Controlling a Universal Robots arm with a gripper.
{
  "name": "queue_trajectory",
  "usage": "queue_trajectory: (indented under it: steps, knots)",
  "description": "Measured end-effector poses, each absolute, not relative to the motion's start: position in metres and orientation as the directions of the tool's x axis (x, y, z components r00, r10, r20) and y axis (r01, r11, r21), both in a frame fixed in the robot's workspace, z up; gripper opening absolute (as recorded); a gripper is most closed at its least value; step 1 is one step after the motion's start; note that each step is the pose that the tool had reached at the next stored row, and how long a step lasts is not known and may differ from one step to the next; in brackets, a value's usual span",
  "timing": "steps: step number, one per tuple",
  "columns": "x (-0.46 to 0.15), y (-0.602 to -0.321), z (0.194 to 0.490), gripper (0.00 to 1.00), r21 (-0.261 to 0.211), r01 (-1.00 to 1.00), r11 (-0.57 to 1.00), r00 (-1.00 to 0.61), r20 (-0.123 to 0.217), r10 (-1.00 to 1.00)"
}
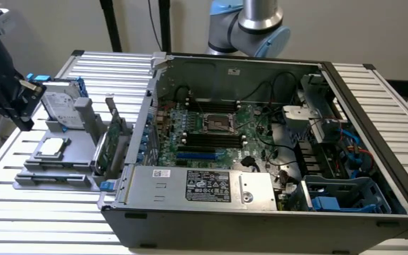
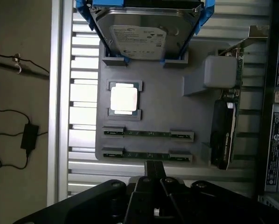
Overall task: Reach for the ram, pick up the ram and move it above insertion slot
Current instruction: 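Reach for the ram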
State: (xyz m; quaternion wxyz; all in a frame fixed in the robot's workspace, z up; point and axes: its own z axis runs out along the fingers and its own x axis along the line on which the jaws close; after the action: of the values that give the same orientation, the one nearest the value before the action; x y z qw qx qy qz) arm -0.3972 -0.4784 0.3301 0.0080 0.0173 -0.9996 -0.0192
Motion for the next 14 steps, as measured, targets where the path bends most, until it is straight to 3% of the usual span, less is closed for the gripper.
queue_trajectory:
  steps: [14]
  knots:
    - [-0.3971,-0.4784,0.3301,0.11,0.039,-0.259,0.965,-0.965,0.015,-0.260]
